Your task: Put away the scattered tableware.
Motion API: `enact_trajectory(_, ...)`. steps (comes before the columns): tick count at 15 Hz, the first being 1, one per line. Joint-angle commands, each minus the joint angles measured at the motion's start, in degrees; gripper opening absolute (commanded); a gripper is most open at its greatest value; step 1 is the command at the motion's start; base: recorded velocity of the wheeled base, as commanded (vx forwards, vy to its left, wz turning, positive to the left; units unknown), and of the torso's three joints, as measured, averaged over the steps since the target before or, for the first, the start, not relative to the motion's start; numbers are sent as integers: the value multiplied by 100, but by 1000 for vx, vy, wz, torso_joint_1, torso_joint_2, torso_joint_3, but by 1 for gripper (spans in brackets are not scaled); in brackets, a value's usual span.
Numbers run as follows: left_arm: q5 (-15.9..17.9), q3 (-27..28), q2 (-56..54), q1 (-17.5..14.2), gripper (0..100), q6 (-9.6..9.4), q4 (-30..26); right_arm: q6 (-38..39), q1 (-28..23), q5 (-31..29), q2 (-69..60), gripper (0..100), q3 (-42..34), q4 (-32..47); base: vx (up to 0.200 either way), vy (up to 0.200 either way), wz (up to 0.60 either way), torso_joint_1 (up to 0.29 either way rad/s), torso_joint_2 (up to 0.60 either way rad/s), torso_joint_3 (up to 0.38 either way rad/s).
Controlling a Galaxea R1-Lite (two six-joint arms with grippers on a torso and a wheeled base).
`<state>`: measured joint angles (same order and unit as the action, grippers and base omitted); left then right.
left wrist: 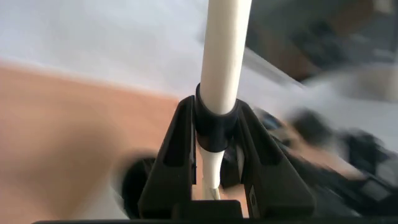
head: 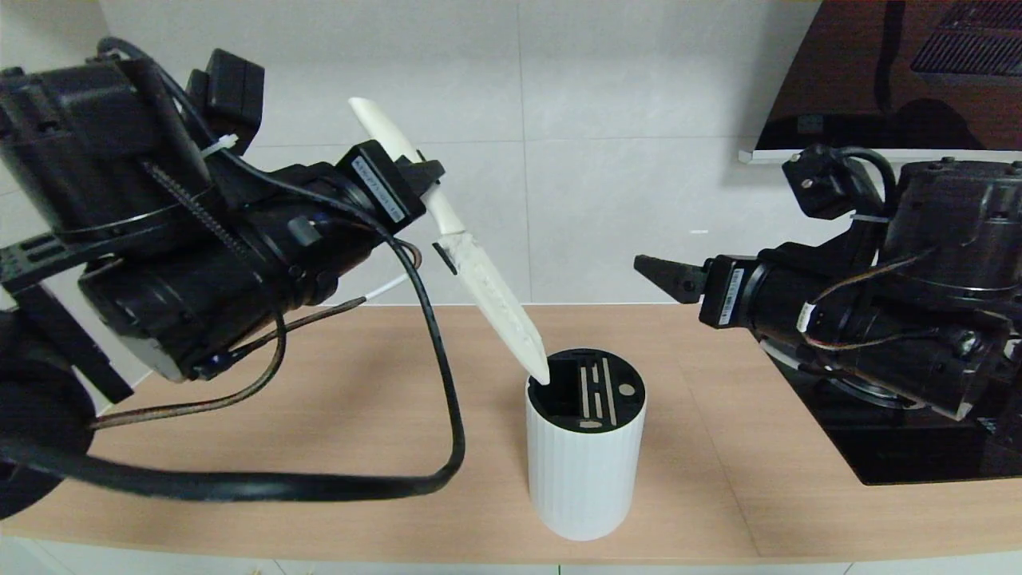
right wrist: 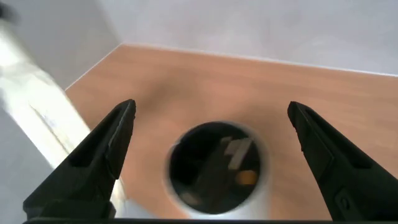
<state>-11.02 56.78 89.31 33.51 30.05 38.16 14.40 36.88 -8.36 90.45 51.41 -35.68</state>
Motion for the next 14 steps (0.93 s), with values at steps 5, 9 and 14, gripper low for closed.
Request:
enact_trajectory(5, -1412, -71, 764, 727, 0, -1537, 1203, 2, -128, 19, -168, 100, -43, -9, 0, 0, 0, 0, 0, 0)
enact_trajectory(9, -1710, -256, 1010, 1307, 0, -1950, 1818, 2, -128, 19, -72, 100, -43, -27, 0, 0, 0, 0, 0, 0)
enact_trajectory(14, -1913, -370, 1924, 1456, 0, -2442, 2855, -7, -128, 19, -37, 100, -43, -44, 0, 0, 0, 0, 0, 0)
